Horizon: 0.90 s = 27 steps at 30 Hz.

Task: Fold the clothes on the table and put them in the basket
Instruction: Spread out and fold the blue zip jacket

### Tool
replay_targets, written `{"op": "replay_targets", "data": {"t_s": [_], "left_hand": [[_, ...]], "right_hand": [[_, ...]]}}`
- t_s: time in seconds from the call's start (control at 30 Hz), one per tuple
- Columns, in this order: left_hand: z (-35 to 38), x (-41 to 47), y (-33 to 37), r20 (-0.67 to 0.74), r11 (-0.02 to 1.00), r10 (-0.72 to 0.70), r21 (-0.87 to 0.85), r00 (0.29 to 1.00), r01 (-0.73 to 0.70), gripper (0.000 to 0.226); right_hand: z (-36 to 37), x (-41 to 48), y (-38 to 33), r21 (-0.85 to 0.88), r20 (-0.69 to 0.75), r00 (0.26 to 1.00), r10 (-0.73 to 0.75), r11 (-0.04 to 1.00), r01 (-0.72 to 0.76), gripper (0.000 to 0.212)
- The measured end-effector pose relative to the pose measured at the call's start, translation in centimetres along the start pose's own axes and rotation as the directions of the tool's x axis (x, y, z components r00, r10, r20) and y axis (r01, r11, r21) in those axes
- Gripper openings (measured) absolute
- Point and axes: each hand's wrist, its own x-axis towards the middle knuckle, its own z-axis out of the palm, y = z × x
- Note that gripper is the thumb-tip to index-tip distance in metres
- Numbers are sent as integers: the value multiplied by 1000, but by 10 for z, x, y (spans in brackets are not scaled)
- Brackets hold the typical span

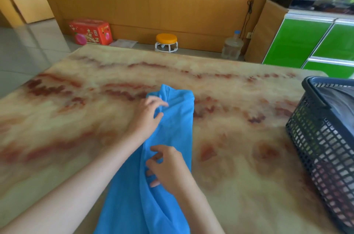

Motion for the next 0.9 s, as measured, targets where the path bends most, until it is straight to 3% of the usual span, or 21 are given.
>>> {"op": "replay_targets", "data": {"t_s": [0.1, 0.2, 0.3, 0.37, 0.57, 0.73, 0.9], "left_hand": [[-19, -43, 11, 202, 992, 124, -50, 972, -116, 23], [-35, -89, 23, 294, 994, 105, -54, 950, -93, 18], [-46, -126, 38, 423, 998, 38, -68, 905, -11, 50], [-51, -148, 48, 462, 996, 79, -75, 883, -50, 68], [-66, -204, 66, 444, 986, 164, -74, 881, -146, 68], [-70, -225, 69, 419, 992, 122, -42, 900, -115, 45], [-70, -238, 65, 292, 984, 177, -46, 940, -171, 19]], "right_hand": [[-14, -9, 5, -98, -78, 995, -64, 994, 56, 36], [-31, -30, 14, -117, -141, 988, -63, 992, 47, 25], [-39, -63, 31, -115, -162, 987, -5, 993, -14, 14], [-35, -88, 45, -159, -161, 987, 16, 986, -42, 9], [-15, -152, 77, -483, -245, 966, -86, 875, -44, 31], [-3, -180, 74, -701, -357, 934, -31, 669, -246, 31], [15, -204, 63, -493, -397, 916, -61, 856, -157, 11]]}}
